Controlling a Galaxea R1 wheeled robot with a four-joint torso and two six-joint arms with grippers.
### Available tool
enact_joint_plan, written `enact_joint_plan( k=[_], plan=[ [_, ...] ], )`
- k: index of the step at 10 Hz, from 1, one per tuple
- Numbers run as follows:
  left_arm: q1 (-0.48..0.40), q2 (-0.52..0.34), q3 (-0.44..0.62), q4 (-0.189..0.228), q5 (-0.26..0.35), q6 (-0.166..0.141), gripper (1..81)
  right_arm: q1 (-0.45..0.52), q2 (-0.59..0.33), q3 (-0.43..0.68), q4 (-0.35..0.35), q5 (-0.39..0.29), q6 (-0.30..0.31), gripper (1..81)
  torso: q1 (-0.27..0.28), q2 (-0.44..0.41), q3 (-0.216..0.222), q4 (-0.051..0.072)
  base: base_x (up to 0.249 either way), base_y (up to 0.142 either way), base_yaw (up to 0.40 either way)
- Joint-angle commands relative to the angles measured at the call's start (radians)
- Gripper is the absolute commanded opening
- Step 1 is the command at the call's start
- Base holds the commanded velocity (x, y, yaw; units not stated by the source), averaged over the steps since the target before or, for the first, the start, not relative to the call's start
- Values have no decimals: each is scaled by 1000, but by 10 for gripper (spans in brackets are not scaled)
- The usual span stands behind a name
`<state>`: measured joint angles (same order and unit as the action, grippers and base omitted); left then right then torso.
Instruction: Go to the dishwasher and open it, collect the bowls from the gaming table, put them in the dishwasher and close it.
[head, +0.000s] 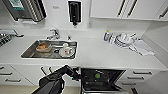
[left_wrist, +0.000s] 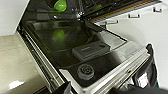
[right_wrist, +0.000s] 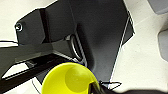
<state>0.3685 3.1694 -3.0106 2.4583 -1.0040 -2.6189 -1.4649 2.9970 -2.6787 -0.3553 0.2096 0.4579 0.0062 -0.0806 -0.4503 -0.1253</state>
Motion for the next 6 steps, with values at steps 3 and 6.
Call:
enact_joint_plan(
  k=[3, 6],
  plan=[
    [-17, 45, 4, -15, 22, 115, 811, 20, -17, -1, -1, -61, 2, 10, 0, 0, 0, 0, 0, 0, 0],
    [45, -134, 4, -112, -50, 224, 811, 27, -17, -2, -1, -64, 2, 10, 0, 0, 0, 0, 0, 0, 0]
  ],
)
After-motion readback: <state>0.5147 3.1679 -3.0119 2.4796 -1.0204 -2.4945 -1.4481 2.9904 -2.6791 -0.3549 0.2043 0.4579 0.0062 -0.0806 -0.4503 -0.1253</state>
